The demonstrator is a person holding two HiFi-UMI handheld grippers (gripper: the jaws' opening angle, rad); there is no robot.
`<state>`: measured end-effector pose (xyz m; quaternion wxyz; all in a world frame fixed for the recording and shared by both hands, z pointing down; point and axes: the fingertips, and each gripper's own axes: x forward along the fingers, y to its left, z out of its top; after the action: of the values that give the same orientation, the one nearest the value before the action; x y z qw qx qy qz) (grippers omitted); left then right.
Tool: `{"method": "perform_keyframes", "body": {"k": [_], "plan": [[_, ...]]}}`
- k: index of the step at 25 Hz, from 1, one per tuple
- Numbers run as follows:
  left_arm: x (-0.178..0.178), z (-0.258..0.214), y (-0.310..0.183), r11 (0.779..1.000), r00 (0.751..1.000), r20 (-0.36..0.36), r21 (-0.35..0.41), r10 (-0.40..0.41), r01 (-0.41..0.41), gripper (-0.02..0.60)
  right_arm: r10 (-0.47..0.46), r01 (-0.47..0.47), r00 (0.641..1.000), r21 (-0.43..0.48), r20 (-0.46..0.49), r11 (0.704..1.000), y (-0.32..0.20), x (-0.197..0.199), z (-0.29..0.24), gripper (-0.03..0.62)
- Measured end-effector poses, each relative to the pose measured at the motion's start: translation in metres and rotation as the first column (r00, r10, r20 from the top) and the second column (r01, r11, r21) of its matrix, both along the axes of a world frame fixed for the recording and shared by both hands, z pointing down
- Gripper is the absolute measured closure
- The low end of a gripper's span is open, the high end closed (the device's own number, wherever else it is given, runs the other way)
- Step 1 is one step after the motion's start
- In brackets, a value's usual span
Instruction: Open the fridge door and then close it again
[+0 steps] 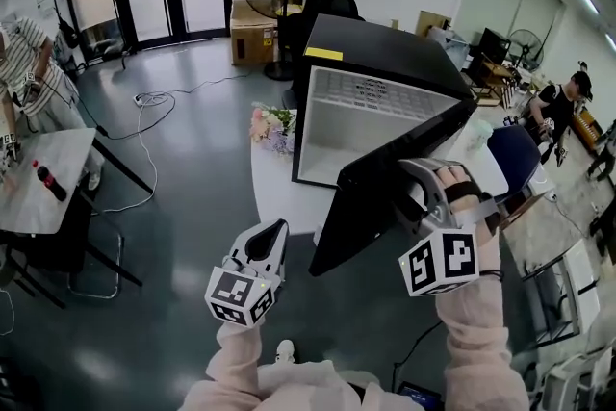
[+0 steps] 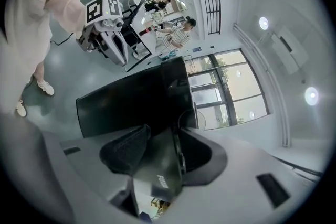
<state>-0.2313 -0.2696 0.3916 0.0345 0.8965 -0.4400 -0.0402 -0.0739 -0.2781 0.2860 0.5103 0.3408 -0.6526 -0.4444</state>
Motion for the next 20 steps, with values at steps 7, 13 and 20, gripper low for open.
{"method": "perform_keyframes", "body": {"k": [7, 13, 20], "plan": [[0.042, -0.001, 0.033, 0.999, 0.999, 0.032, -0.001, -0.036, 0.036, 0.571, -0.079, 0.079, 0.997, 0.011, -0.006, 0.997, 0.031, 0.032, 0.001, 0.395], [0.085, -0.005, 0.074, 0.997, 0.996, 0.053, -0.001, -0.071, 0.071, 0.571, -0.109, 0.110, 0.993, 0.024, -0.035, 0.994, 0.066, 0.077, 0.001, 0.381], [0.129, -0.002, 0.117, 0.997, 0.996, 0.047, -0.007, -0.076, 0.076, 0.571, -0.140, 0.141, 0.989, 0.020, -0.055, 0.990, 0.099, 0.117, 0.005, 0.368]]}}
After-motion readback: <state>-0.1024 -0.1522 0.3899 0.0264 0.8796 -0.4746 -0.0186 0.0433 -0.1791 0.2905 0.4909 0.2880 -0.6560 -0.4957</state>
